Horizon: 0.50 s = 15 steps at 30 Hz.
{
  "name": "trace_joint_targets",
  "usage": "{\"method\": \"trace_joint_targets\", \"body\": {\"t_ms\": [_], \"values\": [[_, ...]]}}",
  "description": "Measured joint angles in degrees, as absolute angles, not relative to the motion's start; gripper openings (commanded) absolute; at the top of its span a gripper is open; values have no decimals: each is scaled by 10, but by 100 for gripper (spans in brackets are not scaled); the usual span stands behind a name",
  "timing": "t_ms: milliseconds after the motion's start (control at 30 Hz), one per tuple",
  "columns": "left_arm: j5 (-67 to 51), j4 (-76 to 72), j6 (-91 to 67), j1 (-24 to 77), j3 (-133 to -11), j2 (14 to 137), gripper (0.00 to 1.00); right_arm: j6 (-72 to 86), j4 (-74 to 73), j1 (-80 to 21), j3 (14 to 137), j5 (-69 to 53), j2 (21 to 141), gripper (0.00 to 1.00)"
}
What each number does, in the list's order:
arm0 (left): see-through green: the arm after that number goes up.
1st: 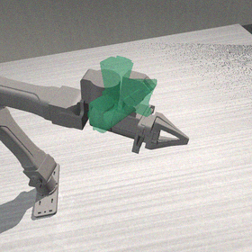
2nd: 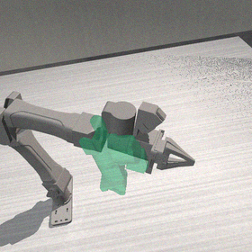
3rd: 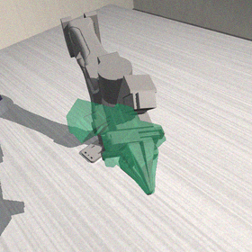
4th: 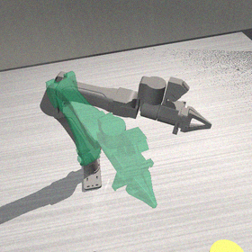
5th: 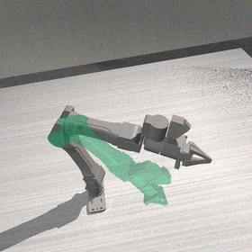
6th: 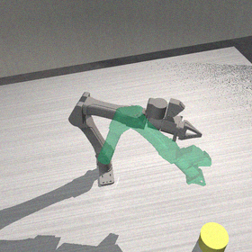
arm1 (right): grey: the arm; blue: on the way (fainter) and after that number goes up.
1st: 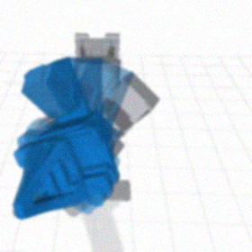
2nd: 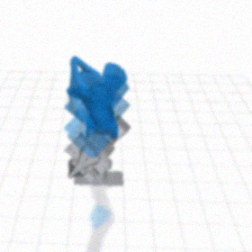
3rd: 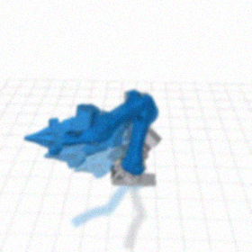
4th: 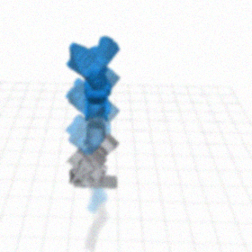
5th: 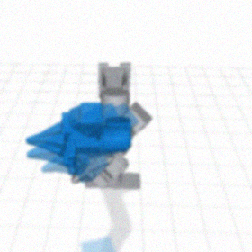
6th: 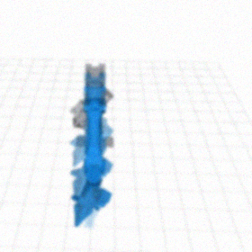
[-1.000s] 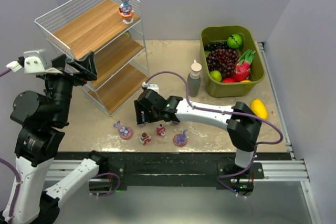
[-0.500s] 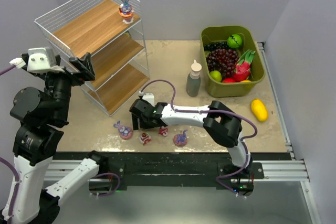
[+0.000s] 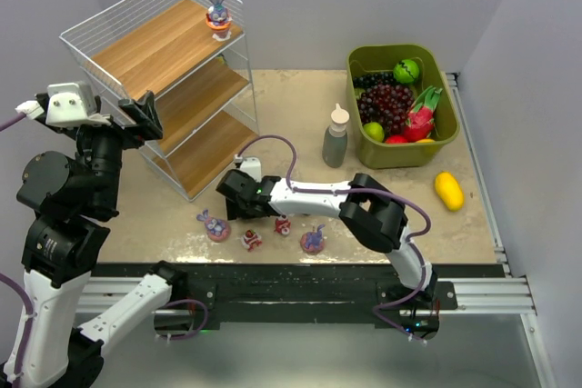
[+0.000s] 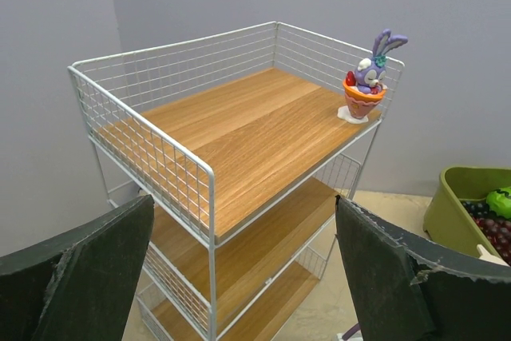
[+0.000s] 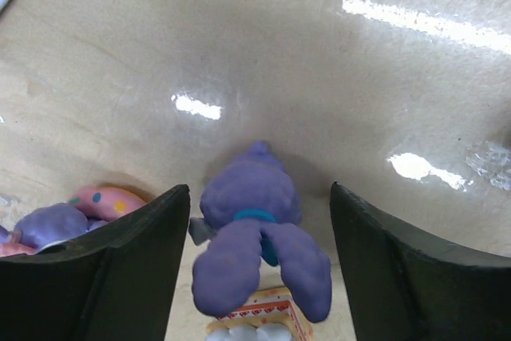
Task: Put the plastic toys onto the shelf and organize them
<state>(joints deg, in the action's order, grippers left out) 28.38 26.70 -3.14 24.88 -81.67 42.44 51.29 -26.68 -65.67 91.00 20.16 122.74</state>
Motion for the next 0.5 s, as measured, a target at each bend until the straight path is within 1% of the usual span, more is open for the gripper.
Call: {"method": "trace_joint_targets", "body": {"t_ms": [100,200,300,333,367,433,500], "values": [[284,267,-27,249,-817,424,100,515,-272,-657,923,203,1236,66],[286,267,-23,249,-817,424,100,517,-279,-657,934,207,1243,59],[286,267,-23,249,-817,424,100,523,-290,-657,940,214,1246,40],[286,267,-23,249,-817,424,100,526,-293,-657,940,216,1246,24],[286,267,-23,249,-817,424,100,529,-295,-657,943,217,1246,14],[287,268,-23,249,-817,423,100,531,-298,-657,944,219,1247,0],[288,271,-23,249,-817,420,100,529,-299,-657,944,221,1247,0]]}}
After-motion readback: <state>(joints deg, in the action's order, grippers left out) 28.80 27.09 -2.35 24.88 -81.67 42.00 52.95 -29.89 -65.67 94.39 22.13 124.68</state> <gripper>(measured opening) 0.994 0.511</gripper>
